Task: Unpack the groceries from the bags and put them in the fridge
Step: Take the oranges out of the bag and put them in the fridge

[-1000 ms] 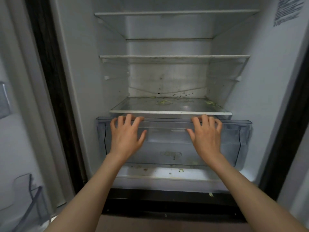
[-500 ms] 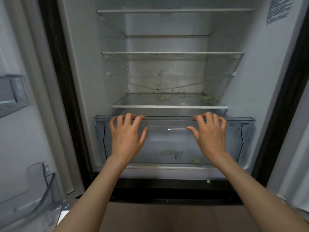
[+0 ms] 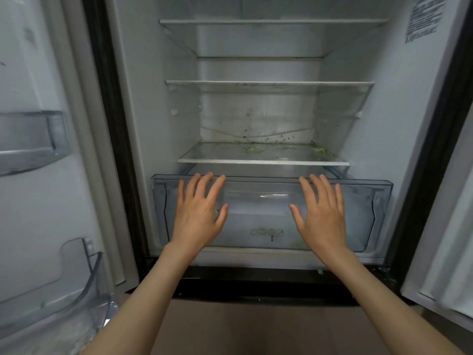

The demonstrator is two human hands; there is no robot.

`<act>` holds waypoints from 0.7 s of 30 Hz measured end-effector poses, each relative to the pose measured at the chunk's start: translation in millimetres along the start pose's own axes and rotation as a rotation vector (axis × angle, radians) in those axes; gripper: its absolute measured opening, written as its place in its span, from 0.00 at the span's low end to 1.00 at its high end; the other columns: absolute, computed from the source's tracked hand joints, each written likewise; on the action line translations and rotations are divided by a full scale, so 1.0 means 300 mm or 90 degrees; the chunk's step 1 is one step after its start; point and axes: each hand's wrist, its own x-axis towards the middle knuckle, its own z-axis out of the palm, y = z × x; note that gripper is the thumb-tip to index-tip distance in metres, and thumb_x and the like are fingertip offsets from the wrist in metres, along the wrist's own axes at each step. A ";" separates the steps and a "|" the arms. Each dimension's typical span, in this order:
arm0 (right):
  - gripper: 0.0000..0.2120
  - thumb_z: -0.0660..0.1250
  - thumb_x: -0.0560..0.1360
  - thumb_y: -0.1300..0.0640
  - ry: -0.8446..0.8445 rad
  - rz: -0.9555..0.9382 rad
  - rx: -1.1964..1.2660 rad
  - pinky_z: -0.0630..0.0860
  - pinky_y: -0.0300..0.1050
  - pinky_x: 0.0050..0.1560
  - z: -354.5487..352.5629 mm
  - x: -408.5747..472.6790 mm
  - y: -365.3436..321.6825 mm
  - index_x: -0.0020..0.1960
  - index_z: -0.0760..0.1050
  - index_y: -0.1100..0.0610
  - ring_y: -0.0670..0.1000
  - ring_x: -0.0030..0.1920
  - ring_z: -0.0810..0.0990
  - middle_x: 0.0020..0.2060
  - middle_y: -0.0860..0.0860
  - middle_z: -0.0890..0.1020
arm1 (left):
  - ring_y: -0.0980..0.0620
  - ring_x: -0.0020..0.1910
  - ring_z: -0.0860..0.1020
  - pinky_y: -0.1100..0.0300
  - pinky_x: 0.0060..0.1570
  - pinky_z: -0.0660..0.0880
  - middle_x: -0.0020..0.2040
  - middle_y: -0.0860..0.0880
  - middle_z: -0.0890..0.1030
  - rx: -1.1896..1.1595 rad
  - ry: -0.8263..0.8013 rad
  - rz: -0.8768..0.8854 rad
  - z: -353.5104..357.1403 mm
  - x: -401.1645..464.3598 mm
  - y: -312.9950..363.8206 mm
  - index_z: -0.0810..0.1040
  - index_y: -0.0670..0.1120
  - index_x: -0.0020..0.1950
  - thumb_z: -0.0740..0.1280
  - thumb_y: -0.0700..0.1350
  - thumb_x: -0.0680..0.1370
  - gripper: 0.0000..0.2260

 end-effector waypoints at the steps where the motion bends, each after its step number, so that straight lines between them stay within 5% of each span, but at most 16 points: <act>1: 0.25 0.59 0.74 0.49 -0.007 0.008 0.011 0.56 0.59 0.71 -0.005 -0.015 -0.009 0.68 0.69 0.60 0.61 0.69 0.68 0.66 0.61 0.72 | 0.41 0.73 0.58 0.40 0.70 0.51 0.72 0.43 0.64 -0.022 -0.020 -0.002 -0.007 -0.020 -0.001 0.62 0.48 0.73 0.58 0.54 0.77 0.25; 5: 0.27 0.53 0.75 0.47 -0.062 0.023 0.069 0.56 0.62 0.70 -0.028 -0.120 -0.086 0.69 0.67 0.59 0.60 0.71 0.64 0.70 0.61 0.67 | 0.44 0.76 0.50 0.43 0.72 0.48 0.76 0.46 0.56 -0.096 -0.100 -0.002 -0.054 -0.191 -0.002 0.54 0.51 0.76 0.48 0.60 0.75 0.30; 11: 0.26 0.64 0.74 0.50 -0.205 -0.017 0.131 0.61 0.65 0.68 -0.085 -0.457 -0.307 0.69 0.68 0.59 0.60 0.70 0.68 0.68 0.60 0.70 | 0.50 0.75 0.45 0.45 0.73 0.49 0.77 0.49 0.52 -0.119 -0.235 -0.069 -0.118 -0.608 -0.052 0.50 0.55 0.75 0.45 0.62 0.74 0.30; 15: 0.27 0.57 0.77 0.45 -0.372 -0.049 0.188 0.53 0.59 0.72 -0.150 -0.702 -0.480 0.73 0.62 0.56 0.56 0.73 0.61 0.72 0.56 0.65 | 0.44 0.75 0.53 0.42 0.72 0.52 0.75 0.46 0.59 -0.085 -0.297 -0.127 -0.188 -0.930 -0.091 0.55 0.53 0.75 0.48 0.60 0.75 0.28; 17: 0.27 0.59 0.78 0.47 -0.447 -0.077 0.221 0.49 0.57 0.73 -0.175 -0.809 -0.580 0.74 0.59 0.54 0.55 0.75 0.57 0.74 0.55 0.62 | 0.46 0.76 0.50 0.47 0.71 0.44 0.77 0.48 0.55 -0.055 -0.343 -0.177 -0.242 -1.083 -0.124 0.52 0.55 0.75 0.45 0.61 0.75 0.29; 21: 0.28 0.56 0.79 0.47 -0.561 -0.168 0.267 0.45 0.54 0.74 -0.216 -0.957 -0.821 0.76 0.53 0.52 0.52 0.76 0.52 0.76 0.53 0.57 | 0.46 0.76 0.44 0.45 0.73 0.44 0.77 0.50 0.50 -0.002 -0.398 -0.303 -0.388 -1.359 -0.219 0.50 0.56 0.76 0.40 0.64 0.73 0.32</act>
